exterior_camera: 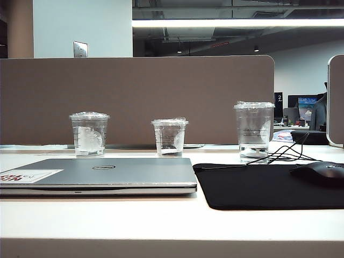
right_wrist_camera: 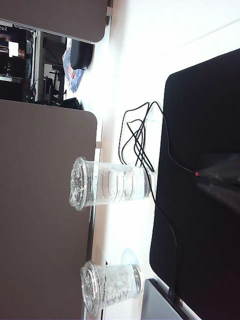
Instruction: Pick up the coffee cup on the middle and place it on the right side of the laptop.
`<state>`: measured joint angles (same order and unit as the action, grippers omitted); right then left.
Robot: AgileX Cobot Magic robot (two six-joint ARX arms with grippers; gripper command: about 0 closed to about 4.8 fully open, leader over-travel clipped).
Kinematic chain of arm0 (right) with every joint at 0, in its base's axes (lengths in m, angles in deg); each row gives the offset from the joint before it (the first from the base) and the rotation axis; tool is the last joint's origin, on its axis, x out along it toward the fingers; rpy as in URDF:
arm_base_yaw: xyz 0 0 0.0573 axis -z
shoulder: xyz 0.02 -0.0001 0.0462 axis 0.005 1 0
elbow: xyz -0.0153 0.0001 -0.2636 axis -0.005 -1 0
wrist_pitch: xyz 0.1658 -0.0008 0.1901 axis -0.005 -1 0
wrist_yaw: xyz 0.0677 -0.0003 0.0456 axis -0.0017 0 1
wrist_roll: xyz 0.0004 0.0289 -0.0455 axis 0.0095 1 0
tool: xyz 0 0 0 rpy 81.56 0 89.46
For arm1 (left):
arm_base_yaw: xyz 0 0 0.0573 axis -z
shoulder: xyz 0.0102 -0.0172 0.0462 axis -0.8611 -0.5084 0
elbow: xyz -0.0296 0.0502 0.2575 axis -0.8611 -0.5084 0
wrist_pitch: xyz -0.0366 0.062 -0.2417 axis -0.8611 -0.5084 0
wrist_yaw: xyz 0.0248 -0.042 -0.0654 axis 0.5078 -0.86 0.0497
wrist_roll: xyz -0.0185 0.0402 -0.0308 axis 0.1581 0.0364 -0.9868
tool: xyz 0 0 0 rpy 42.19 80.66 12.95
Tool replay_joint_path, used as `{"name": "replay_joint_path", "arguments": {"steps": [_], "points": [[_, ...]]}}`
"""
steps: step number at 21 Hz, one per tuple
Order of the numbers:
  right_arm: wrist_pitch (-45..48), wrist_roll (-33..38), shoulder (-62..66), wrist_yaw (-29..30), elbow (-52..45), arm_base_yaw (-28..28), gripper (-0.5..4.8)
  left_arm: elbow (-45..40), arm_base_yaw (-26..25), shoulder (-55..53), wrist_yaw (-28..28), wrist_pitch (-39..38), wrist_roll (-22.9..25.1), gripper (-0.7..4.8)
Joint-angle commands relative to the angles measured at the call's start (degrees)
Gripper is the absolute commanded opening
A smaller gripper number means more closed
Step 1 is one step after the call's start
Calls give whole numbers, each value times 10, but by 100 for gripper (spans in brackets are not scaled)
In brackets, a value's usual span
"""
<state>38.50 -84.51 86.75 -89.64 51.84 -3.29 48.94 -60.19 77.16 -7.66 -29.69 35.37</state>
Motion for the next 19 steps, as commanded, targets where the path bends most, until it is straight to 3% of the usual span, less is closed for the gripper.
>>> {"name": "replay_joint_path", "arguments": {"steps": [1, 4, 8, 11, 15, 17, 19], "points": [[12, 45, 0, 1, -3, 0, -8, 63, 5, -29, -44, -89, 2, -5], [12, 84, -1, 17, -3, 0, -8, 113, 45, -115, -52, -99, 2, -5], [21, 96, -1, 84, -3, 0, -8, 178, 146, -271, -56, -62, 2, -5], [46, 215, 0, 122, 3, 0, -8, 228, 221, -401, -56, 15, 2, -5], [50, 225, 9, 145, 85, 1, -9, 246, 241, -495, -56, 99, 2, -5], [50, 217, 52, 121, 156, 2, -9, 246, 241, -505, -54, 89, 2, -5], [57, 176, 152, 142, 238, 1, -8, 246, 241, -506, -50, 75, 2, -5]]}}
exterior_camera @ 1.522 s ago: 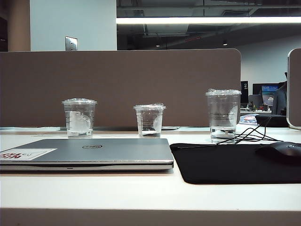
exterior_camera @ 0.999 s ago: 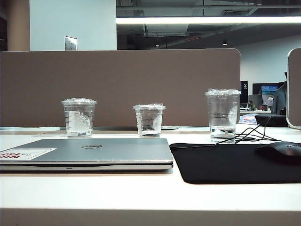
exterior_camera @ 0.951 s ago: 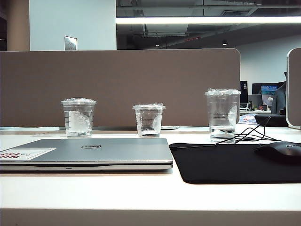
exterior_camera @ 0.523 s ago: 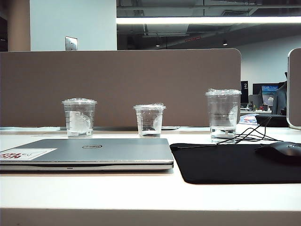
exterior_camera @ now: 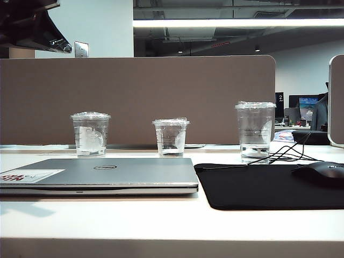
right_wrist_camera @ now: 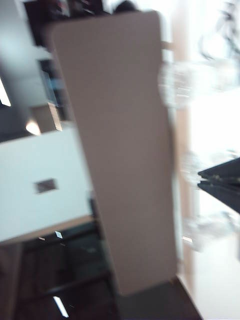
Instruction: Pick up the coffee cup on the middle and place it on the right side of the laptop.
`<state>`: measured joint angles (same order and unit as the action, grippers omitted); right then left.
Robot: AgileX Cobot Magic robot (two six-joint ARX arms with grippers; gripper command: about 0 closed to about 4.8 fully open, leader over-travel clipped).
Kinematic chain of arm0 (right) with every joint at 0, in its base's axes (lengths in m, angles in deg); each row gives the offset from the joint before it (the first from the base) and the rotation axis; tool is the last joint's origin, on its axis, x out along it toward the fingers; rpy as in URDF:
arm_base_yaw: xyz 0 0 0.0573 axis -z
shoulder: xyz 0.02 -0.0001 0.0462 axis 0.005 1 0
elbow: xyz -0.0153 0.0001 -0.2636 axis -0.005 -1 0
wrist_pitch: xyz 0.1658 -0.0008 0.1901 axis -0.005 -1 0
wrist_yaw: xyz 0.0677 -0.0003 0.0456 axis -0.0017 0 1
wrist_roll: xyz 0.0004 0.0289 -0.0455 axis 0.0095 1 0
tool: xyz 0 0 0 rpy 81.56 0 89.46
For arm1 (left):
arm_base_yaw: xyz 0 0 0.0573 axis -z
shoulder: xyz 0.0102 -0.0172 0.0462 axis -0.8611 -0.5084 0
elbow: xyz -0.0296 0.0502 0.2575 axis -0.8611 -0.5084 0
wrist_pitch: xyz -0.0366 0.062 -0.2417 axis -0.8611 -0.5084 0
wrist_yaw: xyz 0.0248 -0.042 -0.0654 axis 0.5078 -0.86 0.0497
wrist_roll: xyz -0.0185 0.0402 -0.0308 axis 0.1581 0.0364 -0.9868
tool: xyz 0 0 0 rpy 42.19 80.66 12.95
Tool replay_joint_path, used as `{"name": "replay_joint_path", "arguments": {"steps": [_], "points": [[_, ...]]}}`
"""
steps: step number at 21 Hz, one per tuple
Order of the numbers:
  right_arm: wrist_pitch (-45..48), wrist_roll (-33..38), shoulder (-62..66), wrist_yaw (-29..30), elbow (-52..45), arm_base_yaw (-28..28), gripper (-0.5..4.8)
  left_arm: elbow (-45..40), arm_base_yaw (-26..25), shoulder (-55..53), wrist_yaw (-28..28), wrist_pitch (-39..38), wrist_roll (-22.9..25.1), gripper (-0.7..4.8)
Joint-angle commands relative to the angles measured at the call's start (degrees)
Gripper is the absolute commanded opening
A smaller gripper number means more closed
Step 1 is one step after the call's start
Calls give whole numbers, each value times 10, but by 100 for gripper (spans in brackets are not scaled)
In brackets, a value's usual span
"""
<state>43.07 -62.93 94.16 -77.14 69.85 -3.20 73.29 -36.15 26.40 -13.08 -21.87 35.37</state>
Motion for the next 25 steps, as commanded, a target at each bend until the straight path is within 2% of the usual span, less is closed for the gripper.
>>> {"name": "replay_joint_path", "arguments": {"steps": [1, 3, 4, 5, 6, 7, 8, 10, 14, 18, 22, 25], "points": [[15, -57, 118, 38, 83, 0, -8, 2, 1, 2, 4, -6, 2, -5], [25, -96, 273, 144, 177, 0, -7, 2, 1, 2, 3, -6, 2, -5], [25, -114, 379, 209, 245, 0, 32, 2, 1, 2, 3, -5, 2, -5], [26, -119, 425, 237, 274, 0, 64, 2, 1, 1, 3, -6, 2, -5], [25, -145, 527, 315, 345, 1, 205, 2, 1, 2, 3, -5, 2, -5], [26, -162, 582, 360, 384, 1, 331, 2, 1, 1, 3, -5, 2, -5], [25, -169, 666, 413, 448, 1, 479, 2, 1, 2, 3, -6, 2, -5], [25, -169, 779, 480, 545, 0, 479, 2, 1, 1, 3, -6, 2, -5], [8, -178, 938, 499, 702, -20, 479, 2, 1, 1, 3, -5, 2, -5], [8, -187, 1007, 505, 733, -30, 479, 2, 2, 1, 3, -6, 2, -5], [-36, -262, 1050, 495, 732, -63, 479, 2, 2, 1, 3, -5, 2, -5], [-102, -346, 1055, 432, 732, -90, 479, 2, 2, 1, 3, -5, 2, -5]]}}
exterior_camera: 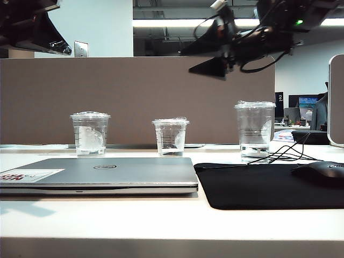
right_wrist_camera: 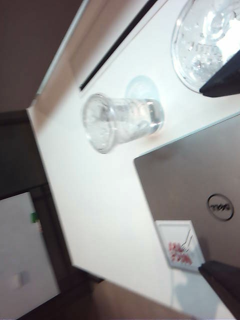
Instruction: Pick up the coffee cup on the middle and place it on the right side of the laptop.
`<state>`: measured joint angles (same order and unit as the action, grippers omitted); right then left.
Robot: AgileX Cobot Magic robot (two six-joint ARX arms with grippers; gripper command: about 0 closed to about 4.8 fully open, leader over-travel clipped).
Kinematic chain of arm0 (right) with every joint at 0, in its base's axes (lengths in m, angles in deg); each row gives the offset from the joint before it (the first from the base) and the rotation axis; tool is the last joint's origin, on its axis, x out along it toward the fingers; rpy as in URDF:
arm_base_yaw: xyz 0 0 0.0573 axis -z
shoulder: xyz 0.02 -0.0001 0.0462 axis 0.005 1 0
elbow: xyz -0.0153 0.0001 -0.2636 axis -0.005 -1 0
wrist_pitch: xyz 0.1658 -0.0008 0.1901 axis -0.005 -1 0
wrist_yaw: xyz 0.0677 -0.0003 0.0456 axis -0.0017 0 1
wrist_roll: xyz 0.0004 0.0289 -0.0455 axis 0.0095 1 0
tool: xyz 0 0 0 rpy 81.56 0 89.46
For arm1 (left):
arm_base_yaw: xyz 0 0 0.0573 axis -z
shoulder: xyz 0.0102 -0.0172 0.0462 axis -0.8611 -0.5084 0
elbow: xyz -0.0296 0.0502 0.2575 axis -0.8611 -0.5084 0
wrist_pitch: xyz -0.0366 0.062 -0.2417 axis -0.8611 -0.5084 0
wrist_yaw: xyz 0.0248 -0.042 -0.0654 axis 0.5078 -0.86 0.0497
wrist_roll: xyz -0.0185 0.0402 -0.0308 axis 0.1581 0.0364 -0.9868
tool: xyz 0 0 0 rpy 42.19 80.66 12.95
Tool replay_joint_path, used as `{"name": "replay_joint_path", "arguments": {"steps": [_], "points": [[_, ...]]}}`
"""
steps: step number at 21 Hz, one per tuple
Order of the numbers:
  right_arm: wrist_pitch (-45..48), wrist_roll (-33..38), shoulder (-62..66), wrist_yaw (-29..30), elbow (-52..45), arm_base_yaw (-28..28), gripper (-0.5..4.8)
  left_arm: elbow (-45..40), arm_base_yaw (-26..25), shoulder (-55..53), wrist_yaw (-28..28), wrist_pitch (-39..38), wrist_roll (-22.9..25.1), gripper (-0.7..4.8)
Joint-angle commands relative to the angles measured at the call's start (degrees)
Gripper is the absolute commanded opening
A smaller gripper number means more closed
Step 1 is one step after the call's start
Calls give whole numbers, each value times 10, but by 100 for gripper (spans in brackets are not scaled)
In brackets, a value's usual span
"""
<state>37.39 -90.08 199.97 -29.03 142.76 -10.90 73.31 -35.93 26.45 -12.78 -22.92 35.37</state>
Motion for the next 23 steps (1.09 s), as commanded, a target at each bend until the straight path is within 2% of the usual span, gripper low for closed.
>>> {"name": "replay_joint_path", "arguments": {"steps": [1, 5, 15, 23], "points": [[-60, -99, -3, -72, 3, -20, 479, 2, 0, 1, 1, 5, 2, -5], [-90, -128, 1, -145, 2, -42, 479, 2, 0, 1, 0, 5, 2, -5], [-92, -129, 54, -214, 2, -49, 479, 2, 0, 1, 0, 5, 2, -5], [2, -128, 110, -235, 2, -48, 479, 2, 0, 1, 0, 5, 2, -5]]}}
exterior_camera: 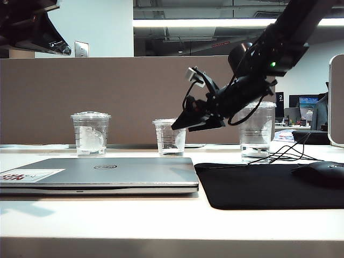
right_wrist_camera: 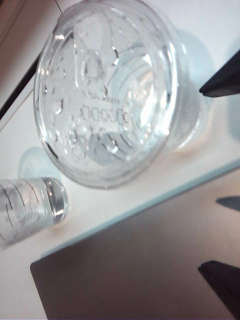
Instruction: Pick up the coffee cup on the middle and place it on the right side of the laptop.
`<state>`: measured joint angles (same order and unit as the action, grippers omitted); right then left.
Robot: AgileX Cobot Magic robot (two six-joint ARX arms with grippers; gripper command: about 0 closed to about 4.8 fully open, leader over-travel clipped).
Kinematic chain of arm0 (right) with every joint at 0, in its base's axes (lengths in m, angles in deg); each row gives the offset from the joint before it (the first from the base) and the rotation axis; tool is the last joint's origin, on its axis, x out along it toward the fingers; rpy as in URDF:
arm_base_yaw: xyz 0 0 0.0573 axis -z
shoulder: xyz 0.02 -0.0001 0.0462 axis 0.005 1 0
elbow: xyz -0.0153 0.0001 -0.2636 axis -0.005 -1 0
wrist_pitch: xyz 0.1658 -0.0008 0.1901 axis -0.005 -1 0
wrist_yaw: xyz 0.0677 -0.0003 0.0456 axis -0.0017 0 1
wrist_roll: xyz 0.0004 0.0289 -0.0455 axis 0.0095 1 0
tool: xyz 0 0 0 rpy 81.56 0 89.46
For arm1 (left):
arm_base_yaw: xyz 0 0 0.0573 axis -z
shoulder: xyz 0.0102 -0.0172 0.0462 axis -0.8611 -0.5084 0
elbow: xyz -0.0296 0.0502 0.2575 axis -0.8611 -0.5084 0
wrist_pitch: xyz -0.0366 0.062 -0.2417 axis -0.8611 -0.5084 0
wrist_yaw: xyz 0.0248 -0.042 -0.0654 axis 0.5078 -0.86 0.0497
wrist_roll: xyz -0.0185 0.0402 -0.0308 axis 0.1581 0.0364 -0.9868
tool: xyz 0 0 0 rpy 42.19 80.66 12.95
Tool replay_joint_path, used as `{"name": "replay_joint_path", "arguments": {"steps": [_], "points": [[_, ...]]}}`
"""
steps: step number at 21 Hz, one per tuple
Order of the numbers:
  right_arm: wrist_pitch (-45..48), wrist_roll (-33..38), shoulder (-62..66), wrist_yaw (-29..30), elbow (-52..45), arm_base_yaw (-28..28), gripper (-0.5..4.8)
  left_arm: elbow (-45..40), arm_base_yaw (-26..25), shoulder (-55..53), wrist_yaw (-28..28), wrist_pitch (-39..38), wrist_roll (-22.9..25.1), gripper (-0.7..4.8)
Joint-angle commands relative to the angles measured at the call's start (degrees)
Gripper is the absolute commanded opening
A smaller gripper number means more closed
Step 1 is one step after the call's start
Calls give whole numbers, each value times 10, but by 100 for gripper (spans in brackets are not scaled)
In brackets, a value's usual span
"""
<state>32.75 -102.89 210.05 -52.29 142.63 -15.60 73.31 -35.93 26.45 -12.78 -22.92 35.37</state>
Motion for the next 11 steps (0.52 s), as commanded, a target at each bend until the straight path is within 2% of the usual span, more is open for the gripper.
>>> {"name": "replay_joint_path", "arguments": {"steps": [1, 11], "points": [[72, 0, 18, -3, 4, 0, 479, 2, 0, 1, 0, 5, 2, -5], [172, 42, 69, 1, 5, 0, 479, 2, 0, 1, 0, 5, 2, -5]]}}
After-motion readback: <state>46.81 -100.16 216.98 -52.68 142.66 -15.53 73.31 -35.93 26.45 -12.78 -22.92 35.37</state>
